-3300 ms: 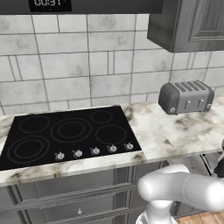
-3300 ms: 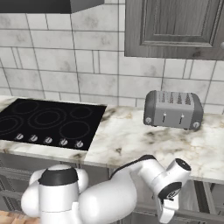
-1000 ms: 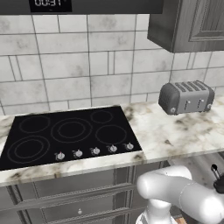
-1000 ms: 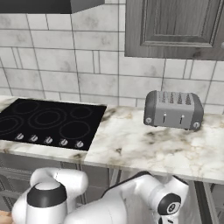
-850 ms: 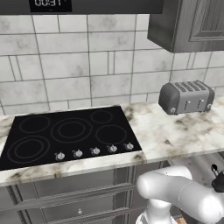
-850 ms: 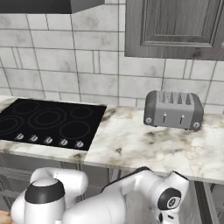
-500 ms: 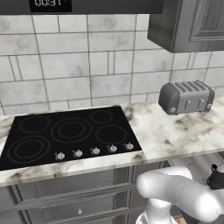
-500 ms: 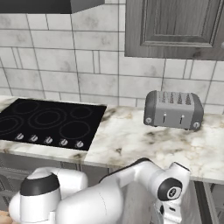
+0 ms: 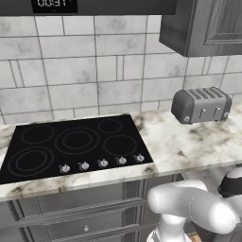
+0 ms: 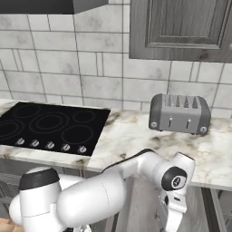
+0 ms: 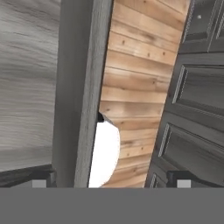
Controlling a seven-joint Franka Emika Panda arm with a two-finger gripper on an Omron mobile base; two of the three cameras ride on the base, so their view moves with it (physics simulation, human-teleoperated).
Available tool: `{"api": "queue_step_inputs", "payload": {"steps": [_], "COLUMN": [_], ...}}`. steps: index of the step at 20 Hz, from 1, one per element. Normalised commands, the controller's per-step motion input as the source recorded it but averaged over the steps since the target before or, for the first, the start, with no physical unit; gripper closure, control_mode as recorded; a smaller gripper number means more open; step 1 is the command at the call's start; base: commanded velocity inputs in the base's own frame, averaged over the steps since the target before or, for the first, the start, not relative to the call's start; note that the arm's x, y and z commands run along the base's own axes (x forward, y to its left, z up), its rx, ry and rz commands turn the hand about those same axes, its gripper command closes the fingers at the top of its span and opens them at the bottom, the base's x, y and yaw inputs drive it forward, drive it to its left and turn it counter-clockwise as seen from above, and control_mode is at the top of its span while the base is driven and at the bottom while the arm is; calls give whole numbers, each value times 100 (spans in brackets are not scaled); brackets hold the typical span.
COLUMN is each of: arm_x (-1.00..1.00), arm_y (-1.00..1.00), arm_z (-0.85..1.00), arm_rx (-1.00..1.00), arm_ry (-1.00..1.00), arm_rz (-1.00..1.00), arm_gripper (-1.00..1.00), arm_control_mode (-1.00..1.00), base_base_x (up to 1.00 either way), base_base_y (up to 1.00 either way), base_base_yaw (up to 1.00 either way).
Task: Take the tongs from the drawer on the right and place them on the dining counter next to the tray containing the hot dog.
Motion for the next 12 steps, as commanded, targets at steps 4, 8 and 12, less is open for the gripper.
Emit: {"api": "queue_step_inputs", "payload": {"steps": [4,8,12], "arm_x": [52,31,1], "arm_y": [0,0,0], "arm_z": [0,0,0], "arm_rx": [0,0,0], "arm_ry": [0,0,0], "arm_rz": [5,17,10], "arm_gripper": [-100,-100,-100], "arm_control_mode": [-100,-100,-100], "base_base_x": [0,0,0], "base_base_y": [0,0,0], "base_base_yaw": [0,0,0]}}
